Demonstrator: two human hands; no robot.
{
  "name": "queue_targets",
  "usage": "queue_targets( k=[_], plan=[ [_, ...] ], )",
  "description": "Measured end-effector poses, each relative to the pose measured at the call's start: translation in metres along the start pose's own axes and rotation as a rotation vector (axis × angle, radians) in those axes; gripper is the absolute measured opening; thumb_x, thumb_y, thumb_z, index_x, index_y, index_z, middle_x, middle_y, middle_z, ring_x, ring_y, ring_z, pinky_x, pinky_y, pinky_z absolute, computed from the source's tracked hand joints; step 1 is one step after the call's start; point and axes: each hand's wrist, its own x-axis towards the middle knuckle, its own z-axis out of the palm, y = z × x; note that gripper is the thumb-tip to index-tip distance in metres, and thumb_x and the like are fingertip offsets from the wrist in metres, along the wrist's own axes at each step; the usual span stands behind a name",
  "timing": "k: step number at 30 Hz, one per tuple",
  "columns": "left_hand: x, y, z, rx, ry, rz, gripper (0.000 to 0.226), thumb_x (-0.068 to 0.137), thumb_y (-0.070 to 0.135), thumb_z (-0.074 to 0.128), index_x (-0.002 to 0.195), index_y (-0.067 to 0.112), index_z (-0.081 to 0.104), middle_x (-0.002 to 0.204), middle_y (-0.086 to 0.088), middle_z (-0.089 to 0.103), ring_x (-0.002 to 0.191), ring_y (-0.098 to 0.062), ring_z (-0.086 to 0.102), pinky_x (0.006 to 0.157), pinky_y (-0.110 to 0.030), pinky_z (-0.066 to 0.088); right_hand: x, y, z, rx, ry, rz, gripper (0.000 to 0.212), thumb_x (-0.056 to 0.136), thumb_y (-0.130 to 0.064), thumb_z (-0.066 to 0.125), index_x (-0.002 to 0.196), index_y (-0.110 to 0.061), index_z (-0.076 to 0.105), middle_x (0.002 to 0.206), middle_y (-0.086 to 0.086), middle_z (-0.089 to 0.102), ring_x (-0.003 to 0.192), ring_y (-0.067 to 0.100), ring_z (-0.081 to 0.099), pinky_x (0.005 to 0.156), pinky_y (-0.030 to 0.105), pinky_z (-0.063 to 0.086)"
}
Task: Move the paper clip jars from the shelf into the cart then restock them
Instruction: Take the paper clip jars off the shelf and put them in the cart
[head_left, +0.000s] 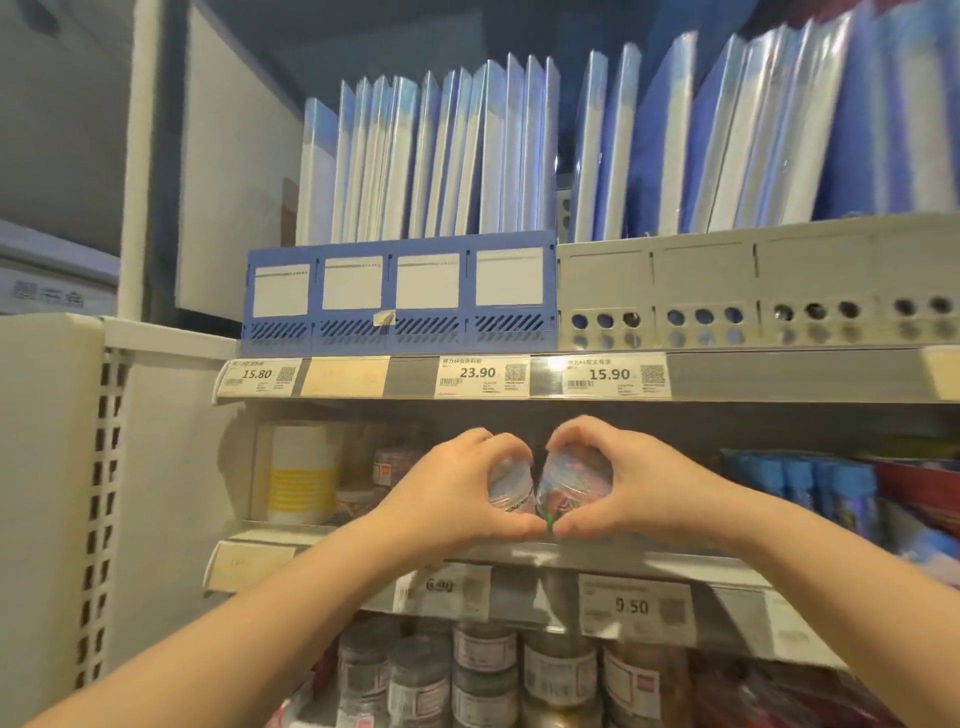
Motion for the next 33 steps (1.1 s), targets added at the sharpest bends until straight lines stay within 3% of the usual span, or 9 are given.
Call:
queue_targets(
  k=[5, 11, 19, 24, 28, 31, 33],
  plan=[
    [-0.037, 0.043, -0.014, -0.010, -0.091, 0.044, 0.057, 0.069, 0.058, 0.069, 0.118, 0.038, 0.049, 0.105, 0.011, 0.049, 0.098, -0.006, 0.047, 0.086, -0.025, 0.041, -0.064, -0.034, -0.006, -0.042, 0.003, 0.055, 0.058, 0.066, -0.034, 0.081, 0.108, -0.042, 0.042, 0.104, -0.019, 0.052, 0.089, 0.000, 0.054, 0.071, 0.015, 0.045],
    [-0.109, 0.096, -0.040, -0.081, -0.165, 0.148, 0.059, 0.068, 0.058, 0.070, 0.120, 0.036, 0.050, 0.113, 0.008, 0.050, 0.105, -0.009, 0.047, 0.089, -0.025, 0.039, -0.158, -0.095, 0.002, -0.144, 0.042, 0.144, 0.060, 0.065, -0.040, 0.081, 0.108, -0.046, 0.040, 0.105, -0.025, 0.048, 0.094, -0.002, 0.050, 0.073, 0.012, 0.041],
    [-0.224, 0.170, -0.061, -0.233, -0.351, 0.206, 0.064, 0.067, 0.059, 0.069, 0.122, 0.037, 0.046, 0.123, 0.011, 0.048, 0.112, -0.008, 0.045, 0.095, -0.028, 0.041, -0.298, -0.176, 0.024, -0.086, 0.040, 0.318, 0.058, 0.066, -0.048, 0.078, 0.111, -0.049, 0.042, 0.108, -0.031, 0.044, 0.100, -0.006, 0.044, 0.074, 0.009, 0.036],
    [-0.271, 0.255, -0.063, -0.257, -0.397, 0.338, 0.061, 0.066, 0.058, 0.072, 0.119, 0.040, 0.049, 0.119, 0.016, 0.048, 0.106, -0.004, 0.044, 0.091, -0.027, 0.043, -0.412, -0.206, 0.013, -0.039, 0.096, 0.482, 0.060, 0.064, -0.049, 0.079, 0.112, -0.048, 0.044, 0.107, -0.024, 0.050, 0.095, -0.003, 0.051, 0.073, 0.017, 0.043],
    [-0.301, 0.332, -0.054, -0.394, -0.427, 0.479, 0.064, 0.068, 0.052, 0.075, 0.123, 0.031, 0.051, 0.115, 0.008, 0.053, 0.103, -0.010, 0.051, 0.091, -0.030, 0.044, -0.501, -0.226, -0.016, -0.055, 0.145, 0.570, 0.057, 0.066, -0.043, 0.081, 0.111, -0.042, 0.046, 0.105, -0.020, 0.054, 0.094, -0.001, 0.054, 0.075, 0.015, 0.045],
    [-0.325, 0.407, -0.047, -0.446, -0.477, 0.550, 0.066, 0.070, 0.052, 0.071, 0.128, 0.033, 0.047, 0.127, 0.010, 0.046, 0.116, -0.010, 0.043, 0.098, -0.023, 0.033, -0.581, -0.243, -0.045, -0.119, 0.177, 0.641, 0.059, 0.065, -0.041, 0.082, 0.113, -0.038, 0.049, 0.101, -0.020, 0.053, 0.086, -0.006, 0.053, 0.070, 0.015, 0.039],
    [-0.341, 0.462, -0.043, -0.460, -0.510, 0.611, 0.067, 0.070, 0.056, 0.069, 0.129, 0.036, 0.044, 0.129, 0.012, 0.044, 0.119, -0.008, 0.039, 0.090, -0.020, 0.029, -0.636, -0.256, -0.066, -0.131, 0.186, 0.699, 0.058, 0.066, -0.037, 0.082, 0.114, -0.035, 0.050, 0.102, -0.018, 0.053, 0.087, -0.005, 0.053, 0.070, 0.014, 0.040]
  ],
)
